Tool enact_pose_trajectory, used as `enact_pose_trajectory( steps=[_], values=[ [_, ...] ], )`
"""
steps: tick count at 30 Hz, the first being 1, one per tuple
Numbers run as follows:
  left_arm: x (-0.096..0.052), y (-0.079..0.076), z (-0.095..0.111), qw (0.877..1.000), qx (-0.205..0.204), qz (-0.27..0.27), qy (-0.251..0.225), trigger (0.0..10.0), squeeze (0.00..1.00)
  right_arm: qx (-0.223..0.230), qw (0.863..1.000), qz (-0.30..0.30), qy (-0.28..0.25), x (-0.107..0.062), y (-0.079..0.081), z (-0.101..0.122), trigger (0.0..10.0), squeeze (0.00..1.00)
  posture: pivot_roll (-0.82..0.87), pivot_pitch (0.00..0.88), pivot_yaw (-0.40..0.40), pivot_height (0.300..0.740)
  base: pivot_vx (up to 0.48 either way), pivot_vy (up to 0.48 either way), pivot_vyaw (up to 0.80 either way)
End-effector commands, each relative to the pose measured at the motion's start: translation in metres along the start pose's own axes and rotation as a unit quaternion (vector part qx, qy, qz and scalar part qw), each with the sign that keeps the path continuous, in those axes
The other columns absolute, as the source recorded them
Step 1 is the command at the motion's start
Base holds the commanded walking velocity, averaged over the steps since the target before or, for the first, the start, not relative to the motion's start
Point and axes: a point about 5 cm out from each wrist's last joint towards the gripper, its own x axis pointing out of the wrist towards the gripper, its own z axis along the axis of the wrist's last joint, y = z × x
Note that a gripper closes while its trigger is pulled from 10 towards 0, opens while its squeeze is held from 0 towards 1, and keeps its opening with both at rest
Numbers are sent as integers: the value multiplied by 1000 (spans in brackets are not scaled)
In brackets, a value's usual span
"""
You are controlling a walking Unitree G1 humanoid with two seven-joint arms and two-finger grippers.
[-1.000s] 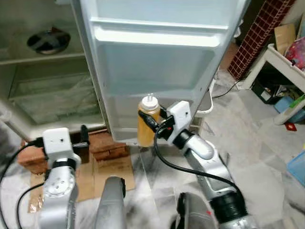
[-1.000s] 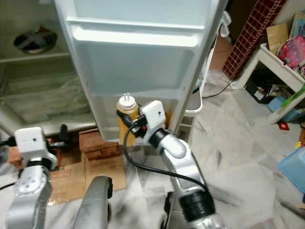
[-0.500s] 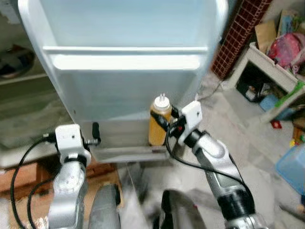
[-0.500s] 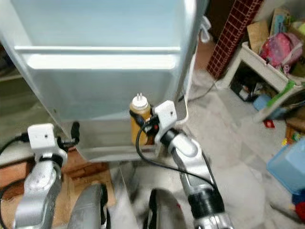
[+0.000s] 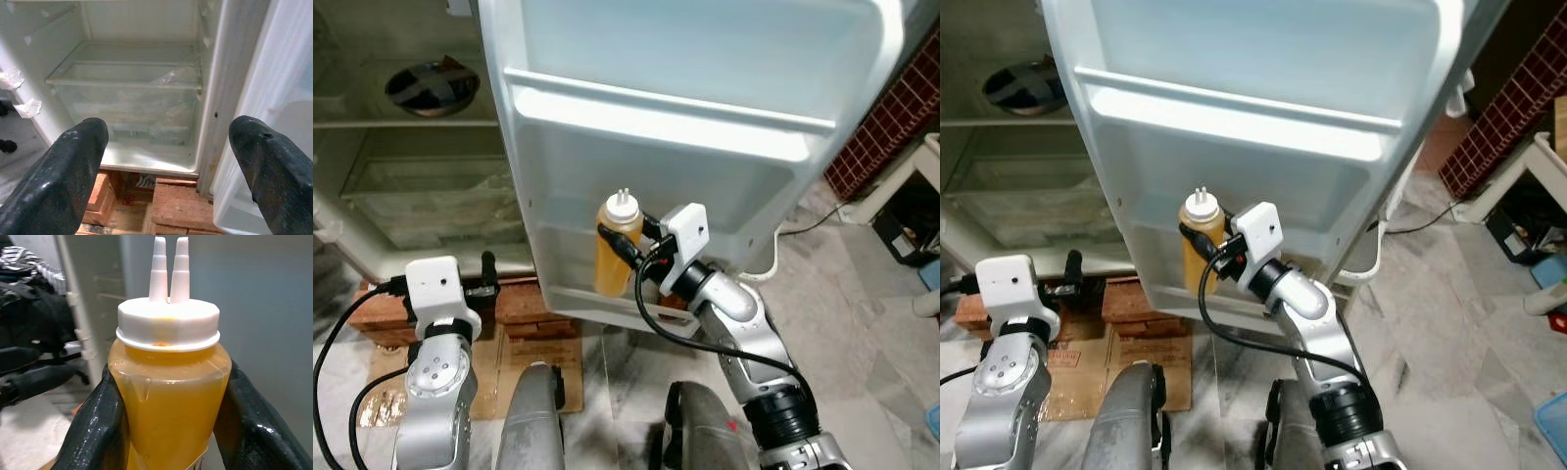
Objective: Restocking fridge
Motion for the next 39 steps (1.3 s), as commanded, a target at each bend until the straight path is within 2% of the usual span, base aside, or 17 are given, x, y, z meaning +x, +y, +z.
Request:
enact_pose_trajectory(
  steps=[1,18,24,25,30,39],
  values=[
    [-1,-1,0,1000,6,-1,2,10000,0,-6,1000,9,-9,-1,0,5,10000,0,67,123,-46,630,0,0,0],
    [-6,5,-1,1000,16,16,8,10000,0,-33,998,51,-6,7,8,1,10000,0,87,153,-44,545,0,0,0],
    [-6,5,1,1000,17,17,6,10000,0,-53,998,40,5,8,6,-2,10000,0,91,158,-42,545,0,0,0],
    [-6,6,1,1000,17,18,5,10000,0,-73,997,34,14,8,6,-4,10000,0,91,158,-42,545,0,0,0],
    [-5,6,2,1000,20,20,2,10000,0,-99,994,35,15,9,7,-6,10000,0,96,162,-42,545,0,0,0],
    [-15,11,-1,999,28,27,13,10000,0,-153,985,77,9,11,19,-12,10000,0,117,190,-51,545,0,0,0]
  ],
)
